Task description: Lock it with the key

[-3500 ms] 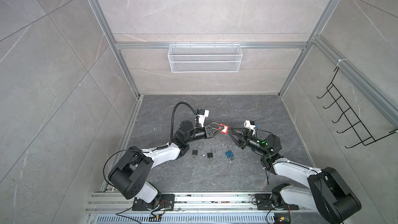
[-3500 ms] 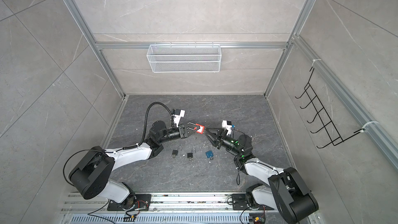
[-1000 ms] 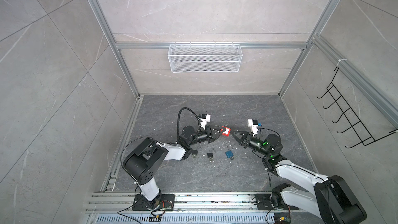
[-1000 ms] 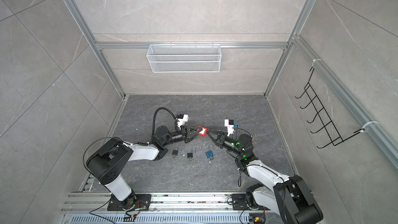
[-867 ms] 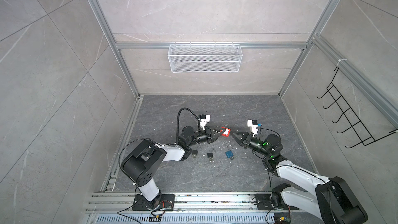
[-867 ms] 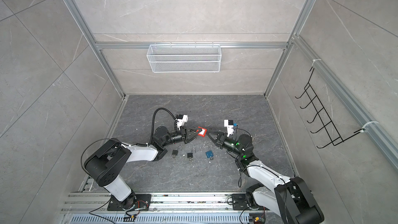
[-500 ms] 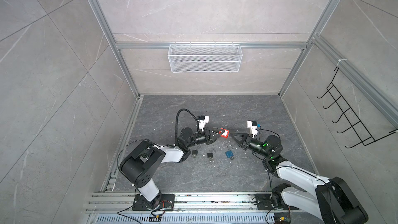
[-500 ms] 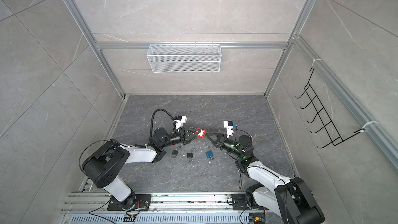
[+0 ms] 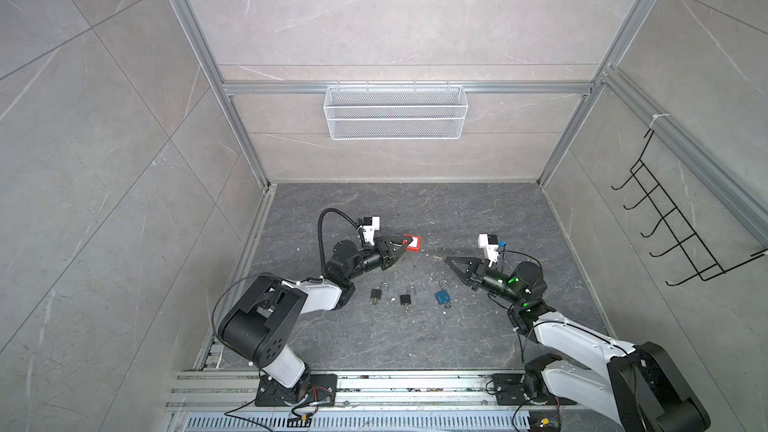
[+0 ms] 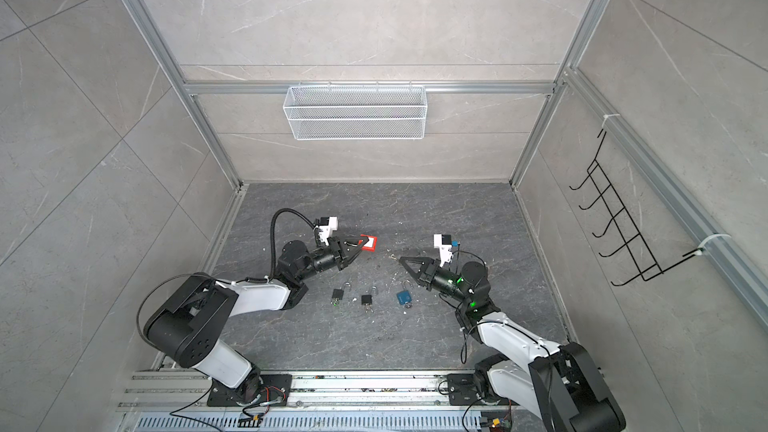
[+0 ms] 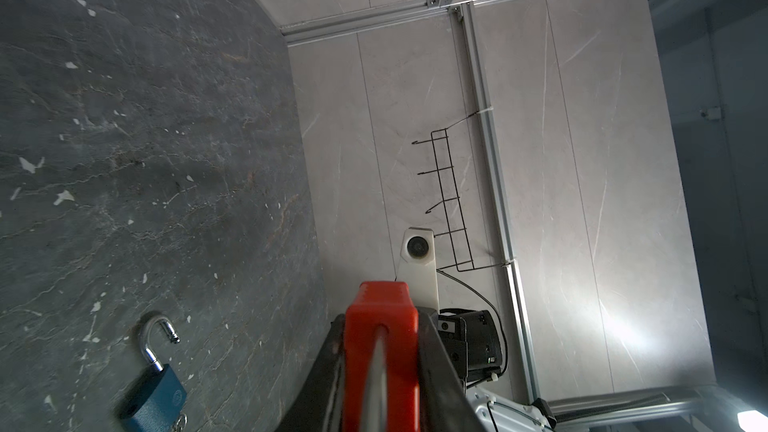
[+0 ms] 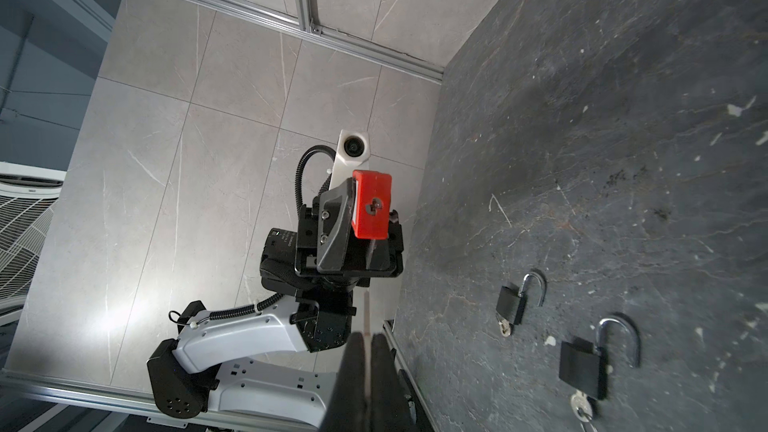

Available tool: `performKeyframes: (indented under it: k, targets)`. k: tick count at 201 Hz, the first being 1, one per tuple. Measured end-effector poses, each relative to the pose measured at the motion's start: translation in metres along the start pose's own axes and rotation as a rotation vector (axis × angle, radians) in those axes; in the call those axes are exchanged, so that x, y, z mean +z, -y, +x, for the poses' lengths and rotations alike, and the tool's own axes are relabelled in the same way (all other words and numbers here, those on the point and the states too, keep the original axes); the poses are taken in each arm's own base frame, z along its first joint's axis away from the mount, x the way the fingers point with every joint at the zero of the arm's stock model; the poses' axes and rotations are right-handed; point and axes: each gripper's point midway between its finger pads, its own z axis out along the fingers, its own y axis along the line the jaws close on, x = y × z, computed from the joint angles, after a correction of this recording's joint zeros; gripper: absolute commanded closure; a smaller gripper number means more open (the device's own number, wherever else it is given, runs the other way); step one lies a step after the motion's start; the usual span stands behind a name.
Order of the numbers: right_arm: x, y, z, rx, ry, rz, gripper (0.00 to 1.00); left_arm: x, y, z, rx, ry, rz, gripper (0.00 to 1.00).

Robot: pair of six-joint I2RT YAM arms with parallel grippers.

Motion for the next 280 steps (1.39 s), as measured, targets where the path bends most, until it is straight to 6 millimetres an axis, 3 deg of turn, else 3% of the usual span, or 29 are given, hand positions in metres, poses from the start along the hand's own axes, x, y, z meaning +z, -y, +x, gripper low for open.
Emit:
performKeyframes:
  k: [47,86,113,164,207,246,280]
  targets:
    - [-0.016,0.005,-0.015,-0.008,0.062,0.049,1.0,-0.006,0.011,0.002,0.178,-0.02,-0.182,1.0]
    - [-0.035,0.024,-0.016,-0.06,0.115,0.195,1.0,-0.007,0.017,0.002,0.356,-0.098,-0.346,1.0]
    - [-0.05,0.04,-0.02,-0.085,0.147,0.306,1.0,-0.006,0.008,0.016,0.432,-0.183,-0.415,1.0]
    - [-0.084,0.079,-0.038,-0.041,0.251,0.46,1.0,0.025,-0.03,0.058,0.46,-0.399,-0.475,1.0]
    - [-0.117,0.115,-0.046,0.01,0.379,0.517,1.0,0.06,-0.049,0.08,0.444,-0.548,-0.445,1.0]
    - [-0.129,0.138,-0.06,0.064,0.45,0.508,1.0,0.089,-0.069,0.096,0.425,-0.654,-0.417,1.0]
    - [-0.125,0.161,-0.061,0.131,0.448,0.483,1.0,0.103,-0.088,0.11,0.387,-0.726,-0.414,1.0]
